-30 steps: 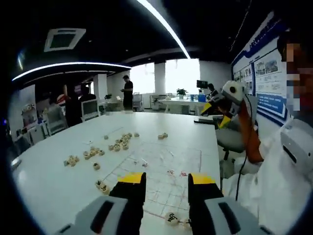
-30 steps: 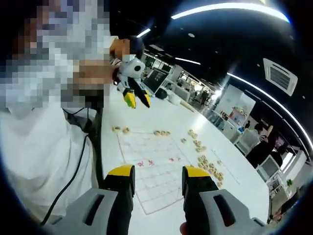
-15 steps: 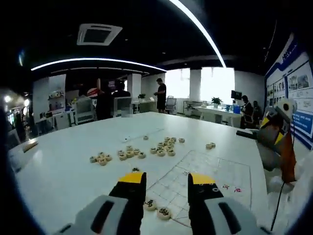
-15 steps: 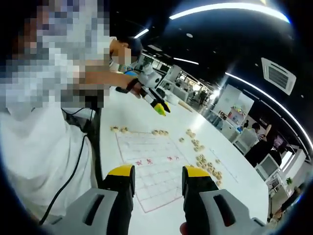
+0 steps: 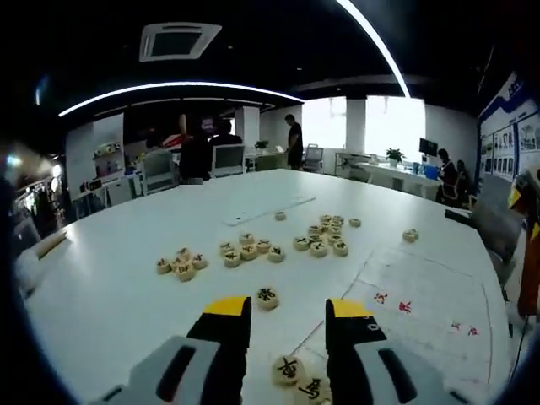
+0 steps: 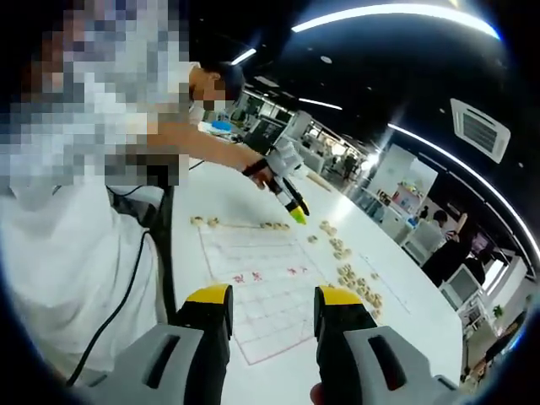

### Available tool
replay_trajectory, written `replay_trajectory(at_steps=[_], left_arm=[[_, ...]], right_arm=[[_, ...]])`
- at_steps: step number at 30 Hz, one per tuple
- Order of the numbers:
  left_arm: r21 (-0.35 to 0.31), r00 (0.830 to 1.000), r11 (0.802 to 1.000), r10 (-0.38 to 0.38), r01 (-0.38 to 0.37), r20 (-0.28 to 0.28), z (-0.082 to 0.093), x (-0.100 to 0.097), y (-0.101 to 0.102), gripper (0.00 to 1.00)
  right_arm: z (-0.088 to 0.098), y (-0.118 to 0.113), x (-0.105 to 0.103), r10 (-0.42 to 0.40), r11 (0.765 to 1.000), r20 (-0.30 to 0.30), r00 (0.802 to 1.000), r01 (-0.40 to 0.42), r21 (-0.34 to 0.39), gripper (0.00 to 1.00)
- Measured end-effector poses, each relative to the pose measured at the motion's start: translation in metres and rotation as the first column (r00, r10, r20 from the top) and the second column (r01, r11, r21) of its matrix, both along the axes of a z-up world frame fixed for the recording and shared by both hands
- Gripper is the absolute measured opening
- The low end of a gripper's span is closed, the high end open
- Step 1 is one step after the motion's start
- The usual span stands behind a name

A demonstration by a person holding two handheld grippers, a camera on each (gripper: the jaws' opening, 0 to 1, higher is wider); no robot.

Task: Pick up the chess pieces one by one and place each piece onto its starting position on the chessboard, setting the pieces on their correct points until all the chess pieces are arranged in the starting layout

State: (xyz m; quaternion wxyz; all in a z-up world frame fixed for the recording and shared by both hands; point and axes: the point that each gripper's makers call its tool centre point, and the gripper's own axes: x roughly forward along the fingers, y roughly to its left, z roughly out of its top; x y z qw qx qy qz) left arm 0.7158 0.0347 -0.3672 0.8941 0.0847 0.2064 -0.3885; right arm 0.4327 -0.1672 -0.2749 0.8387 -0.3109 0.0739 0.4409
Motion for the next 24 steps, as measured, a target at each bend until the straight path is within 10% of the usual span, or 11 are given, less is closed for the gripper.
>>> replay_trajectory(at_steps=[10,13,24], left_arm=[[0.013,0.996,0.997,0.077,-0.076,-0.056,-0.036,0.037,-0.011,0.34],[0.016,0.993,0.995,0.101,-0.100,-0.063,-0.043,0.040,-0.010,0.20],[-0.009,0.998,0.998,0.064,-0.064,-0.029,-0.020,0.024,-0.007,0.19]], right_arm=[[-0.002,-0.001,0.002,-0.006,1.000,-0.001,1.000,0.006,-0.005,0.39],[-0.002,0.001,0.001,0.003,1.000,-0.002,1.000,-0.003,-0.010,0.39],[-0.005,0.001,0.004,-0.006,1.000,-0.010,1.000,0.006,-0.013,0.39]])
